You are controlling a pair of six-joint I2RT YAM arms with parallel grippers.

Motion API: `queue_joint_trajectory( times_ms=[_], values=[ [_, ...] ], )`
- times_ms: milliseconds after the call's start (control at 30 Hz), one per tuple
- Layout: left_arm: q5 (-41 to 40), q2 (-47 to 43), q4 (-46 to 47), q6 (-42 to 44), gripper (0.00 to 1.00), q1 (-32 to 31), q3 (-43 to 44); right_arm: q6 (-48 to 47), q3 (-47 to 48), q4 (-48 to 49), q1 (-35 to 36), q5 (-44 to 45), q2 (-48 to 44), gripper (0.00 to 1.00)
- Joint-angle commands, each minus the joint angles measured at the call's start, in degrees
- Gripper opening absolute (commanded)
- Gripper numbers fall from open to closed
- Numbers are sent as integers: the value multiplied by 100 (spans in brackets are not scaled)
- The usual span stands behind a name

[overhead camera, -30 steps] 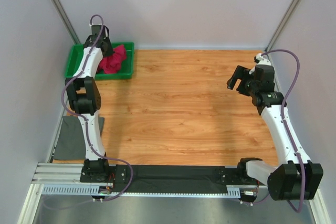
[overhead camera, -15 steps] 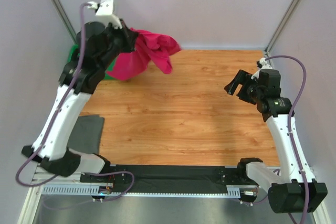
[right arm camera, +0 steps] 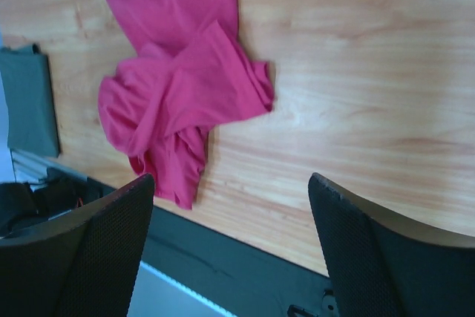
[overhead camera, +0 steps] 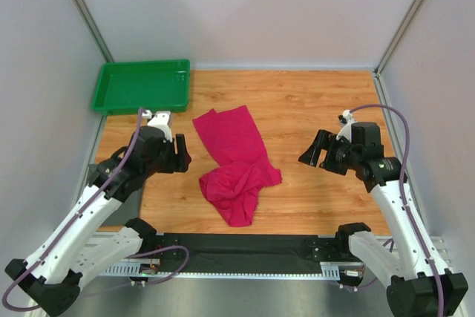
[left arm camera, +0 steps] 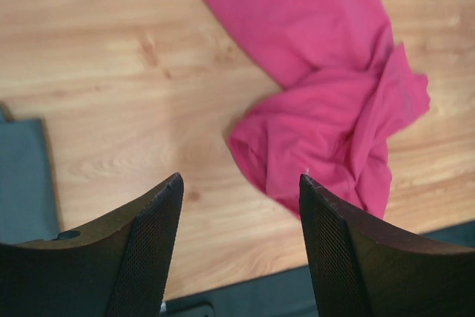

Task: Fold and stack the t-shirts
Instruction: Move the tshirt to the center of the board, then flatten the tshirt out

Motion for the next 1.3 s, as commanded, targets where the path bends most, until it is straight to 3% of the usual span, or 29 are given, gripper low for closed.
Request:
queue_joint_trajectory(
  times_ms=[0,167,300,500,733,867,900,1000,1033,1067,1267],
  values=[
    [696,-240,25,-585,71,-134,-441,148,-309,373,246,-649,311,85],
    [1505,434,1035,-1158,71,-634,-1250,288,-248,979,1274,-773,1515,77],
    [936,1296,1449,-1106,70,-1478,-1041,569,-90,1612,1723,-948,2708,71],
    [548,2422,1257,-913,69,-1752,-671,1025,657,1780,2242,-1063,3836,71],
    [144,2827,1046,-658,70,-1761,-671,1879,983,2122,2567,-685,4382,73],
    [-128,2233,817,-622,71,-1761,-732,2011,1552,1826,2673,-457,4909,70],
    [-138,2047,817,-614,72,-1761,-802,2072,1606,1781,2708,-422,5110,67],
    [-85,1458,826,-657,80,-1761,-1231,2248,1598,1973,2743,-579,5218,27],
    [-94,1352,791,-797,80,-1761,-1303,2266,1589,1947,2726,-493,5165,6],
    [-50,1194,782,-894,81,-1761,-1390,2266,1589,1895,2717,-431,5078,0],
    [397,754,1177,-1317,77,-1761,-2006,2047,1370,947,1928,333,3471,0]
  ],
)
